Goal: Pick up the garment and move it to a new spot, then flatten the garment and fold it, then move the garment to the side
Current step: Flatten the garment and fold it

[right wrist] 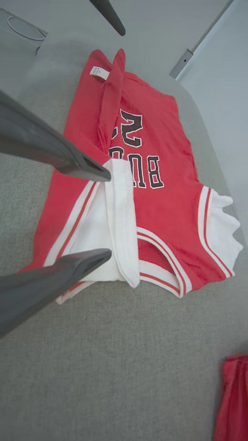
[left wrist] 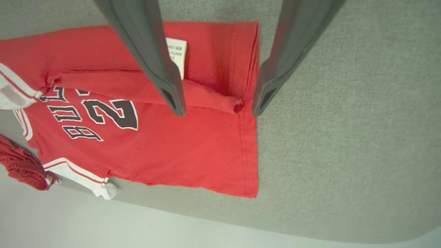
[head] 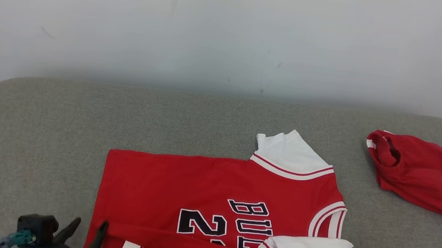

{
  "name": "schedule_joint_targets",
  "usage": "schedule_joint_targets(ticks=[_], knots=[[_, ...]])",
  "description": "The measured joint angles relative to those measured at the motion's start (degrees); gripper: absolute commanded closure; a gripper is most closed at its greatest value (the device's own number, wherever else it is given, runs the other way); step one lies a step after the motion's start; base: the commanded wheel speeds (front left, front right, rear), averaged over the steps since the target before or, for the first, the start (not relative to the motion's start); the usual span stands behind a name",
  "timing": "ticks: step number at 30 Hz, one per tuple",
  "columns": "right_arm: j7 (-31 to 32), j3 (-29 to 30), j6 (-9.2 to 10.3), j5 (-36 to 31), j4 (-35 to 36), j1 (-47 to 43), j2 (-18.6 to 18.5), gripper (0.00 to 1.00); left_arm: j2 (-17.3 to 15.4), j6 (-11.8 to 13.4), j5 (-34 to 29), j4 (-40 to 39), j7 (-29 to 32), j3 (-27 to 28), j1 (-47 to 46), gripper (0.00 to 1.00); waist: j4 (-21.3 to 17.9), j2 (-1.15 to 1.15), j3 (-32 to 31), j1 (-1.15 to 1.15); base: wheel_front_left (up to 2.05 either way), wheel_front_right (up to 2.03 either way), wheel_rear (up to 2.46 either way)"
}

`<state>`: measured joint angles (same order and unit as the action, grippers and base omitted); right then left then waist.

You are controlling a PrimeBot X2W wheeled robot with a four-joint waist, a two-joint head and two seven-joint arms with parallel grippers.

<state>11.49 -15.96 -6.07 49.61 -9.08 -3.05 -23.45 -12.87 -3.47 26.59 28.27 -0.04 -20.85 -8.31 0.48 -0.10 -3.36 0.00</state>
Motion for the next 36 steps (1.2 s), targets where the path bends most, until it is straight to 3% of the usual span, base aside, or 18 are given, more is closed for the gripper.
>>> schedule_joint_targets(ticks=[3,7,10,17,19,36], knots=[[-2.18,0.90,0.10,-1.43,2.59,0.19,0.00,0.00,-0.20,1.62,-1.18,-3.37,-2.11,0.24,-0.01,0.00,0.06,0.00,-0.08,0.00,0.00,0.00,0.00],[-5.81,2.75,3.28,-4.97,3.88,1.44,0.13,0.00,-0.83,6.34,-5.00,-7.36,-6.01,1.34,-0.01,0.00,0.07,0.00,-0.04,0.00,0.00,0.00,0.00],[-8.60,3.10,5.50,-8.39,4.23,1.49,0.15,0.00,-1.42,8.29,-5.71,-9.06,-7.60,2.00,0.48,0.00,0.07,0.00,0.09,0.00,0.00,0.00,0.00],[-14.96,3.15,9.24,-12.94,6.01,1.14,2.27,0.00,-1.15,9.57,-7.51,-12.74,-10.90,3.52,4.38,0.00,0.10,0.00,0.56,0.00,0.00,0.00,0.00],[-18.01,3.90,11.07,-15.06,6.26,0.32,2.77,0.00,0.54,10.07,-7.88,-14.54,-11.74,5.00,6.13,0.00,0.13,0.00,0.82,0.00,0.00,0.00,0.00],[-21.47,4.72,12.14,-17.79,5.08,-1.52,3.26,0.00,3.03,10.57,-11.61,-18.15,-12.09,7.49,9.58,0.00,0.21,0.00,1.60,0.00,0.00,0.00,0.00]])
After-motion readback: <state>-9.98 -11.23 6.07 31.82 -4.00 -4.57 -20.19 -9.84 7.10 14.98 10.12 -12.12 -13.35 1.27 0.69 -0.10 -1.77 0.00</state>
